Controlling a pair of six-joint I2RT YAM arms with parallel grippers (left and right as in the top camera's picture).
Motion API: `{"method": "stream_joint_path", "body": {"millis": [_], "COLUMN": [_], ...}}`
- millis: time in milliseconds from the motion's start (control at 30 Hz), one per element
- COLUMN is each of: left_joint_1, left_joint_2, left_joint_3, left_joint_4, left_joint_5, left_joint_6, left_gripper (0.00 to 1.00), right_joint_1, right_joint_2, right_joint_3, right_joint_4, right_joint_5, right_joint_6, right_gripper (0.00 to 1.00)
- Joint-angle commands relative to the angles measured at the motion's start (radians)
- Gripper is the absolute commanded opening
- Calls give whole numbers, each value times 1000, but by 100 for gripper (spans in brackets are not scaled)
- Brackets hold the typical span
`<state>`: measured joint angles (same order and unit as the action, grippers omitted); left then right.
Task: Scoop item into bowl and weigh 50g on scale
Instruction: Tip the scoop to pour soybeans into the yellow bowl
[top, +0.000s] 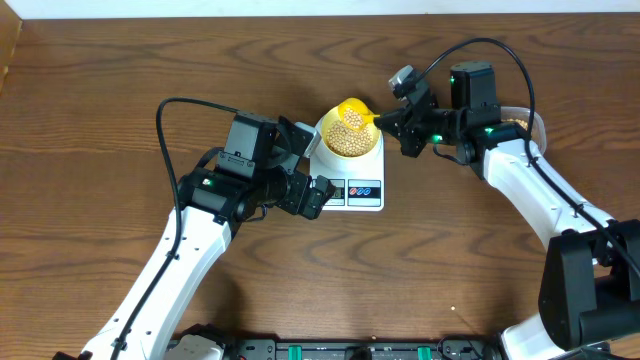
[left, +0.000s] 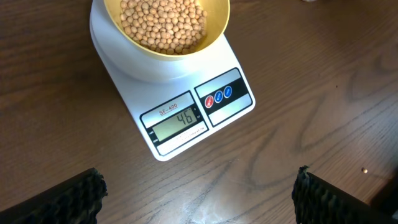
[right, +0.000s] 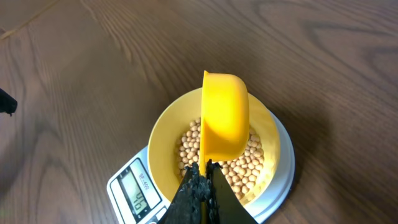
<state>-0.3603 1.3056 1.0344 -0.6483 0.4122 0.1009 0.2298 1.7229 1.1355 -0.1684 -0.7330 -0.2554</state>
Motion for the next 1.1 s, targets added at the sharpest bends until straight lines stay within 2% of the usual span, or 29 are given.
{"method": "stream_joint_path", "body": {"millis": [0,33,167,533,733,1067], "left_joint_1": [-1,-1,-1,-1,-1,-1], "left_joint_2": [2,2,2,2,2,2], "left_joint_3": [0,0,0,0,0,0], "left_joint_4": [-1,-1,-1,-1,-1,-1], "left_joint_5": [-6,-6,-6,-6,-6,-6], "left_joint_6": [-5,-5,-5,-5,-5,-5], "left_gripper": [98,98,98,98,98,98], "right_joint_1": [10,10,11,27,26,26], "right_joint_2": [-24,-24,-25,-25,-25,-25], "right_joint_3": [5,5,5,5,5,5], "right_joint_4": [-10,-11,-14,-33,-11,-7], "right_joint_5": [19,61,-6,8,8,9], "right_joint_6": [-31,-29,-26,-59,87,122], "right_gripper": [1,1,1,1,1,1]}}
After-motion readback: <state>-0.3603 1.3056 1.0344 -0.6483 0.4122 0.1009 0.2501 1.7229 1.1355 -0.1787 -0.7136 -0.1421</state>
